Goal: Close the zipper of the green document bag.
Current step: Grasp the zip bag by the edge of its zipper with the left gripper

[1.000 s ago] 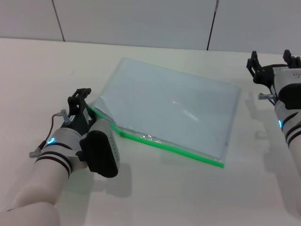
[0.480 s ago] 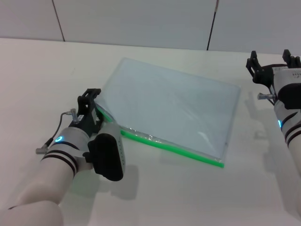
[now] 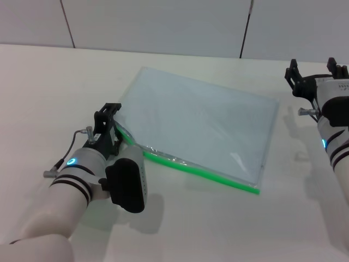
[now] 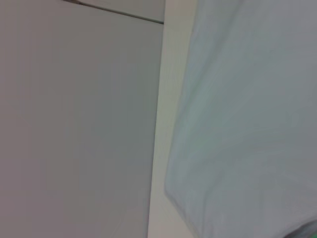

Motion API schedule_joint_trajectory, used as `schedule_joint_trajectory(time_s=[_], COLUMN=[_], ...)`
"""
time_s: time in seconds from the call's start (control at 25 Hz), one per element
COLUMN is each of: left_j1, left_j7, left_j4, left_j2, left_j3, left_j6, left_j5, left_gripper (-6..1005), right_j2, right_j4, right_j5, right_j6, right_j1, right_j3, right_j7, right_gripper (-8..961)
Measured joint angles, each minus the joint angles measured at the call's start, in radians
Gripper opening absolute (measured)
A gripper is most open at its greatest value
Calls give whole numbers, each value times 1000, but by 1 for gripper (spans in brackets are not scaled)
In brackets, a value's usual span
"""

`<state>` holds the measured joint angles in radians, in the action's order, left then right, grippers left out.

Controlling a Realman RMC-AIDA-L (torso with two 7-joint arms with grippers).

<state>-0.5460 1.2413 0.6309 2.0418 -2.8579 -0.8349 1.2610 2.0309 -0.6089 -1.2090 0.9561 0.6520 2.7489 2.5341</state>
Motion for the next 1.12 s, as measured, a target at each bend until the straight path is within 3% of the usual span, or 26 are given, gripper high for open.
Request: schedule_joint_trajectory(time_s=[1.12], left_j1=[3], left_j7=[-38], left_j4=[15], left_j2=[1], left_j3=[0], left_j6=[7], left_j5=[99], left_gripper=[574], right_j2=[0], right_j4=[0], right_j5=[-3], right_j6=[-4], right_j1=[1], right_j3=[0], right_j7=[0], right_gripper=[830])
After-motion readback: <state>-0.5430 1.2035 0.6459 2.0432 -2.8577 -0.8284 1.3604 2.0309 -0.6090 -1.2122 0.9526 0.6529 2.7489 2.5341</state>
